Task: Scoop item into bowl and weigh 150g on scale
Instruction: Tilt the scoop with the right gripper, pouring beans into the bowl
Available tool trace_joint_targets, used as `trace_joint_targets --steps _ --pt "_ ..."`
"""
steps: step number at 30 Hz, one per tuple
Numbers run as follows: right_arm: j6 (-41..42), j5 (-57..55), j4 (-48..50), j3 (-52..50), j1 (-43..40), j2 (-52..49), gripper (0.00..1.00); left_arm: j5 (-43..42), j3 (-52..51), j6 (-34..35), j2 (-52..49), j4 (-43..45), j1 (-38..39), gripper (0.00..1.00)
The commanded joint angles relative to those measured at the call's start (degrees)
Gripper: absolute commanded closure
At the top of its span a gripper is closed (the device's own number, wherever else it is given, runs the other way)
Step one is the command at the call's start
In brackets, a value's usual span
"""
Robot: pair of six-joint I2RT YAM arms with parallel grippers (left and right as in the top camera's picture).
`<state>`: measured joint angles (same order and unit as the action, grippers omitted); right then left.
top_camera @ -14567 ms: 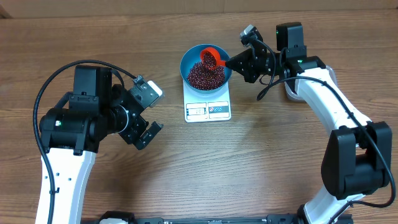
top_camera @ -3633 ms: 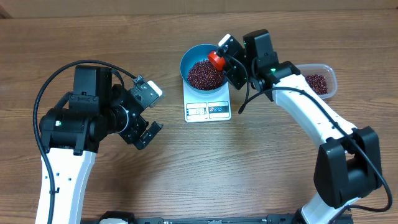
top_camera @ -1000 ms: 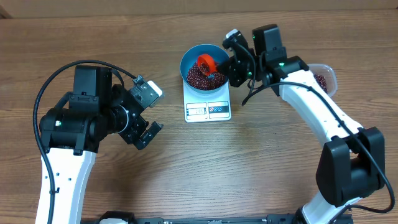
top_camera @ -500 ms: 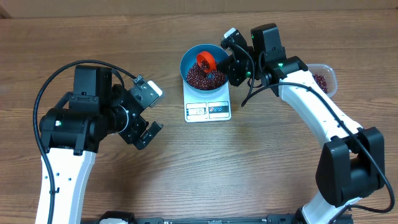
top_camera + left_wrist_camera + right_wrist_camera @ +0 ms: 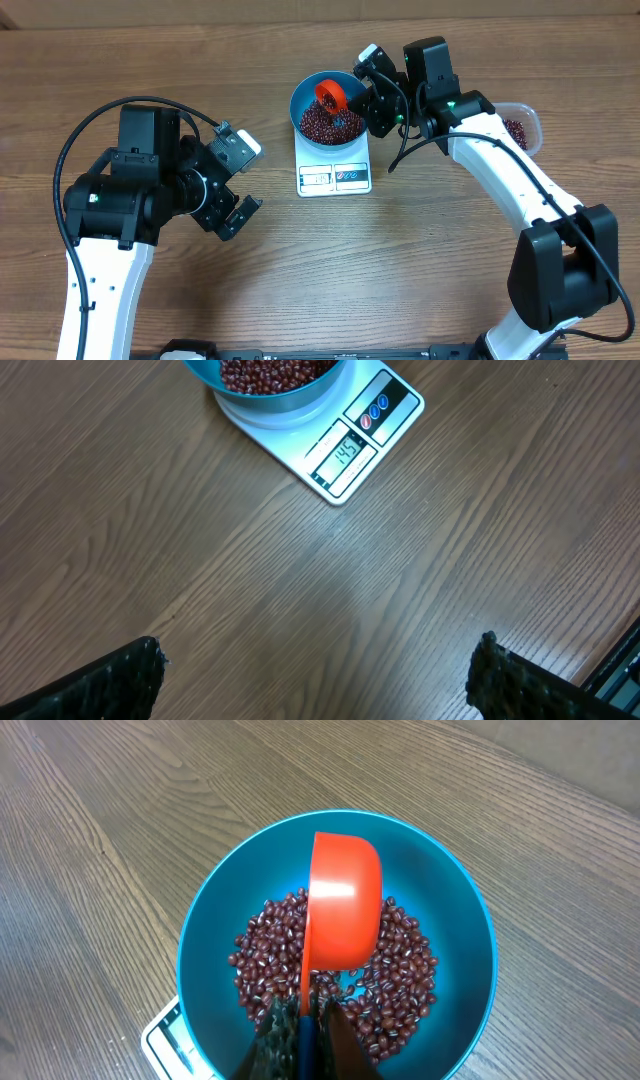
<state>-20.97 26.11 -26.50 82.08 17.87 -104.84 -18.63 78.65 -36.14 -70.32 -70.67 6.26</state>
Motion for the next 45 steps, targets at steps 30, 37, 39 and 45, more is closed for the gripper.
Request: trace_joint_targets --steps 30,37,39,45 --pt "-8.04 2.25 -2.78 0.37 -0.72 4.0 0.96 0.0 -0.28 0.55 -0.13 0.02 0.13 0.0" --pt "-9.86 -1.64 -2.51 0.37 -0.98 4.22 0.96 0.0 -0.28 0.55 -0.13 0.02 0.13 0.0" --pt "-7.54 -0.04 -2.84 0.37 -0.98 4.22 0.97 0.0 -0.28 0.55 -0.13 0.02 0.13 0.0" --pt "-7.58 0.52 -2.73 0.37 -1.05 4.24 0.96 -0.02 -0.28 0.55 -0.13 0.04 0.13 0.0"
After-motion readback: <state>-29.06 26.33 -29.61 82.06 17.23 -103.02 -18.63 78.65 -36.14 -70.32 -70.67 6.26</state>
